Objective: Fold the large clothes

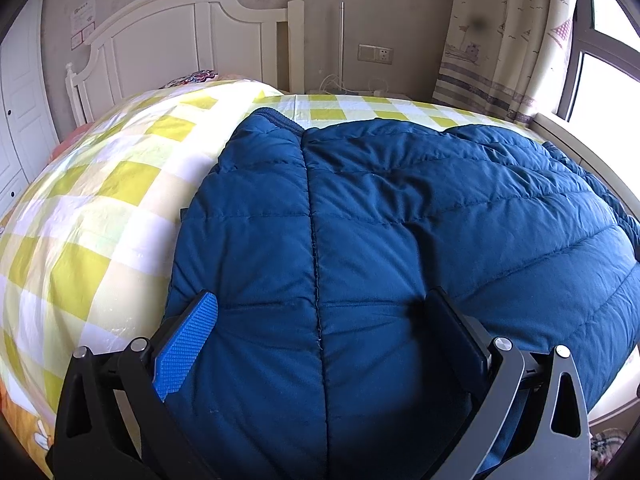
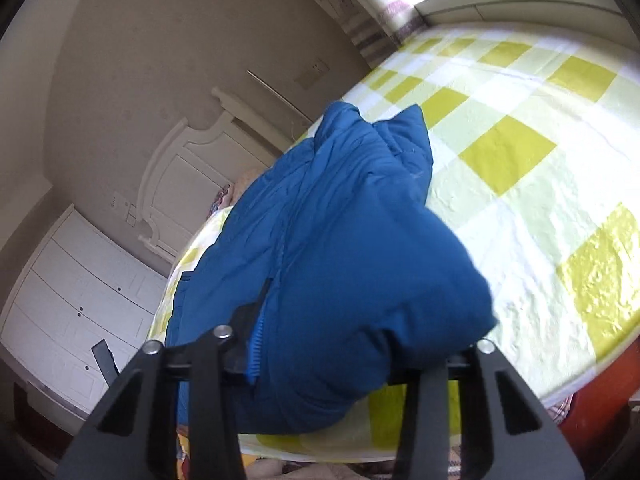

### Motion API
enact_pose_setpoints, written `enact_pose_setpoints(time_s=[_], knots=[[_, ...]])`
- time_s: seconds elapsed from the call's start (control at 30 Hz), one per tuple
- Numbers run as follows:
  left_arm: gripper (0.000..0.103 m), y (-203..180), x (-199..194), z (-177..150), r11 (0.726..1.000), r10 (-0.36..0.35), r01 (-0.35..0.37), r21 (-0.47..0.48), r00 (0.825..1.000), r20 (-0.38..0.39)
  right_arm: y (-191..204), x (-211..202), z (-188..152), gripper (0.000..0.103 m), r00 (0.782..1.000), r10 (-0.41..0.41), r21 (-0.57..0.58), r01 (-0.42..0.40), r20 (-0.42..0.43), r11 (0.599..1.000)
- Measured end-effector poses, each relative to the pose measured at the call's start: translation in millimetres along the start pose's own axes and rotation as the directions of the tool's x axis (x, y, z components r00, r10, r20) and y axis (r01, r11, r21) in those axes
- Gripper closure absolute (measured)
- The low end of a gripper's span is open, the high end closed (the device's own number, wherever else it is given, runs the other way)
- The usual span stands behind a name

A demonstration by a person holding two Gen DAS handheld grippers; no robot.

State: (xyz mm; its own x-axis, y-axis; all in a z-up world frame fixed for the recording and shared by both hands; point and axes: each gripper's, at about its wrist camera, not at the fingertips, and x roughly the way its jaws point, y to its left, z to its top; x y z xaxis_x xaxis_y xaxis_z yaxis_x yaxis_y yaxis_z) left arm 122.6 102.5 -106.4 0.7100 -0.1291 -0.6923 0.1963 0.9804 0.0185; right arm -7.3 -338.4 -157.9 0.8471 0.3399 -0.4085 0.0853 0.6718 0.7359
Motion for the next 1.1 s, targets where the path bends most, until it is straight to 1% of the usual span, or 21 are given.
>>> enact_pose_setpoints(time_s=[0.13,0.23,0.27,0.33,0.4,0.47,0.5,0.57,0.67,0.7,0.73,0.77,0.8,0.83,0.87,0.9,0.93,0.97,1.0,1.07,1.1], knots=[[0.004,-1,-1,-1,1.000,0.001,-0.001,0.000,1.000,0.000,10,-8,-3,0.066,0.999,-0.030,-0.066,0.032,0.029,0.997],[0.004,-2,-3,5,1.000,0.006,-0.006,-0.008,0.999,-0.037,25,-17,-7,0.068,0.996,-0.065,-0.154,0.074,0.065,0.985],[0.004,-2,-7,12,0.999,-0.017,0.015,-0.031,0.998,-0.056,29,-18,-8,0.068,0.995,-0.071,-0.171,0.082,0.073,0.982],[0.004,-3,-19,30,0.996,-0.076,0.075,-0.056,0.997,-0.027,36,-19,-8,0.068,0.993,-0.083,-0.207,0.099,0.089,0.973],[0.004,-17,-29,51,0.998,-0.066,0.066,-0.014,0.998,0.019,42,-21,-10,0.068,0.990,-0.095,-0.240,0.118,0.107,0.964],[0.004,-41,-28,75,0.997,-0.066,0.064,0.048,0.997,0.028,50,-22,-12,0.069,0.986,-0.104,-0.276,0.136,0.127,0.952],[0.004,-58,-21,89,0.994,-0.076,0.074,0.075,0.997,0.018,54,-23,-12,0.069,0.985,-0.108,-0.296,0.144,0.137,0.944],[0.004,-87,-1,111,0.991,-0.058,0.058,0.119,0.998,-0.003,63,-25,-14,0.069,0.981,-0.112,-0.333,0.159,0.156,0.930],[0.004,-123,48,138,0.985,0.021,-0.011,0.170,0.998,-0.061,76,-28,-17,0.069,0.977,-0.116,-0.387,0.178,0.178,0.905],[0.004,-132,72,142,0.982,0.062,-0.042,0.184,0.993,-0.102,77,-31,-18,0.069,0.976,-0.118,-0.401,0.183,0.182,0.898],[0.004,-138,91,141,0.979,0.077,-0.046,0.198,0.985,-0.152,81,-31,-19,0.069,0.975,-0.119,-0.418,0.189,0.188,0.889],[0.004,-147,115,134,0.971,0.085,-0.030,0.237,0.970,-0.227,84,-32,-19,0.069,0.974,-0.121,-0.430,0.195,0.192,0.882],[0.004,-149,123,128,0.965,0.097,-0.032,0.260,0.966,-0.239,85,-34,-18,0.069,0.973,-0.121,-0.437,0.196,0.194,0.878],[0.004,-147,121,127,0.966,0.093,-0.035,0.255,0.971,-0.220,89,-33,-16,0.069,0.973,-0.119,-0.451,0.198,0.198,0.870],[0.005,-143,114,127,0.970,0.072,-0.016,0.241,0.971,-0.227,92,-35,-17,0.069,0.973,-0.116,-0.461,0.198,0.200,0.865],[0.009,-138,103,127,0.975,0.044,0.005,0.222,0.976,-0.215,97,-35,-16,0.069,0.972,-0.113,-0.476,0.200,0.205,0.856],[0.010,-132,85,126,0.979,0.017,0.020,0.201,0.984,-0.179,100,-34,-15,0.069,0.971,-0.112,-0.486,0.203,0.210,0.850],[0.011,-121,56,120,0.984,-0.014,0.034,0.173,0.993,-0.115,106,-34,-15,0.069,0.971,-0.107,-0.498,0.203,0.215,0.843],[0.011,-116,40,113,0.986,-0.045,0.059,0.156,0.995,-0.094,110,-36,-15,0.069,0.970,-0.101,-0.508,0.203,0.220,0.837],[0.011,-107,5,81,0.974,-0.142,0.158,0.159,0.984,-0.107,122,-36,-13,0.069,0.969,-0.084,-0.528,0.198,0.231,0.826],[0.010,-109,-2,66,0.968,-0.151,0.172,0.185,0.981,-0.122,130,-35,-11,0.069,0.969,-0.071,-0.539,0.191,0.235,0.820]])
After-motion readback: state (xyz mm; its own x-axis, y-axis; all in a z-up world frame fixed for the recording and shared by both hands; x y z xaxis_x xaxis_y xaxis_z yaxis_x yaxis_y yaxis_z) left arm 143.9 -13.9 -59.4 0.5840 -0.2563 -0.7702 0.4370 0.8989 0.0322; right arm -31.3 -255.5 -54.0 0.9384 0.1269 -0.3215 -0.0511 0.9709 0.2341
